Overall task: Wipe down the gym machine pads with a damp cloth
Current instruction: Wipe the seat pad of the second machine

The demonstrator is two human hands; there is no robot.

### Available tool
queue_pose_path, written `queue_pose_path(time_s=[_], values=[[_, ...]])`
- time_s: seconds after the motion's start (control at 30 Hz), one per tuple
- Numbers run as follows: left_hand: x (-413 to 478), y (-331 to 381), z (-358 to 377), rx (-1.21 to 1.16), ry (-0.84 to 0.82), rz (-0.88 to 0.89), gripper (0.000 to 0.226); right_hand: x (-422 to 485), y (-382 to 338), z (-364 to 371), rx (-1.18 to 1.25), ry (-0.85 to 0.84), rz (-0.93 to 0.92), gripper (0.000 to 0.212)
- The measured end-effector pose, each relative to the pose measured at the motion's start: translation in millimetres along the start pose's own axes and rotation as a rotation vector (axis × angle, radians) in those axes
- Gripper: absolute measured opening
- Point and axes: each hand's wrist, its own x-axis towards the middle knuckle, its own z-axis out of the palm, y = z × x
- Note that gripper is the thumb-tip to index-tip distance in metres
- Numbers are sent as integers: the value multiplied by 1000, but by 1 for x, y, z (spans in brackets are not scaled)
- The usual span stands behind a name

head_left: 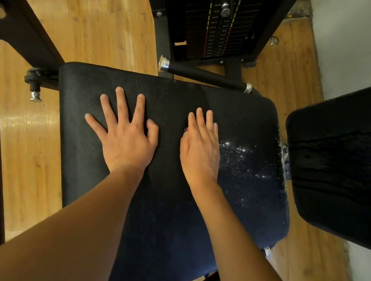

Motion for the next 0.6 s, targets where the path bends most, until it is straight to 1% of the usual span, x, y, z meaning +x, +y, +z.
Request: queue_pose_path(time_s=[0.27, 0.43, 0.6], values=[[-2, 0, 3, 6, 21, 8, 60, 32, -1, -4, 0, -19, -31, 50], [-2, 0, 2, 10, 8, 12, 60, 12, 1, -3, 13, -32, -34, 53], [0, 0, 0, 15, -1, 21, 61, -12, 6, -5, 33, -51, -75, 52]])
